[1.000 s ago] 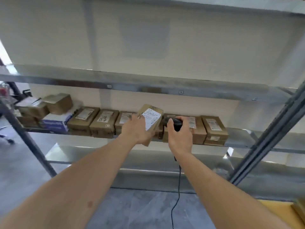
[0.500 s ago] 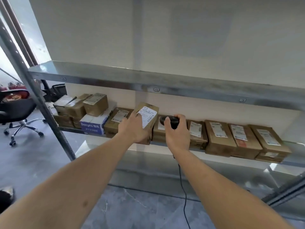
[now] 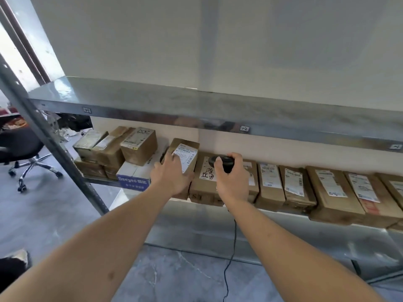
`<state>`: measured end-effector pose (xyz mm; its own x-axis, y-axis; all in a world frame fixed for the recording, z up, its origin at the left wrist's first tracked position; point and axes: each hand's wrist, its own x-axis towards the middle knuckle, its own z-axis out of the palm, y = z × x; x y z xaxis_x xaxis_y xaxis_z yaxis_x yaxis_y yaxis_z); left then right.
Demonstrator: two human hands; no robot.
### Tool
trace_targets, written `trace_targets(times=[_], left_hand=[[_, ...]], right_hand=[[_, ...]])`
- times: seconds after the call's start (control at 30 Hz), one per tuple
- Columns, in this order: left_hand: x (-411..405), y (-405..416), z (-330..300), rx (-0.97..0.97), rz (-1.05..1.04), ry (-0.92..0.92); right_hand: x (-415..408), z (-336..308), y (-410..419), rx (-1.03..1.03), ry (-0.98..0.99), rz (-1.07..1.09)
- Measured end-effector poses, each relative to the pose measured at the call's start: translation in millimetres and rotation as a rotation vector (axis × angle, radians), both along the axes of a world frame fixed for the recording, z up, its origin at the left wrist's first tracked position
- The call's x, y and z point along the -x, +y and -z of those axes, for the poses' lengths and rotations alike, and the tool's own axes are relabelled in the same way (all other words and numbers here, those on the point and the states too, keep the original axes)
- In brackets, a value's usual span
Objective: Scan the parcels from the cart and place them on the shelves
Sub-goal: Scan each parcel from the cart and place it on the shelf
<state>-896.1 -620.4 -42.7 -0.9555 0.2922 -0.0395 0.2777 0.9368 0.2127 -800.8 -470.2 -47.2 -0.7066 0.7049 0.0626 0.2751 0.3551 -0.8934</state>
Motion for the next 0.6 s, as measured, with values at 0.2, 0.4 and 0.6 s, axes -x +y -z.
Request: trace_targets(times=[0.2, 0.4, 0.6], left_hand=[[40.0, 12.3, 24.0, 0.034, -0.057, -0.039], [64.4, 14.3, 40.7, 0.025, -0.062, -0.089], [83.1, 9.2, 53.1, 0.040, -0.019, -0.119]], right_hand=[[54.1, 26.7, 10.8, 0.034, -0.049, -0.090], [90.5, 40.7, 18.1, 0.028, -0.094, -0.152], [108.7, 46.4, 18.7, 0.034, -0.115, -0.165]])
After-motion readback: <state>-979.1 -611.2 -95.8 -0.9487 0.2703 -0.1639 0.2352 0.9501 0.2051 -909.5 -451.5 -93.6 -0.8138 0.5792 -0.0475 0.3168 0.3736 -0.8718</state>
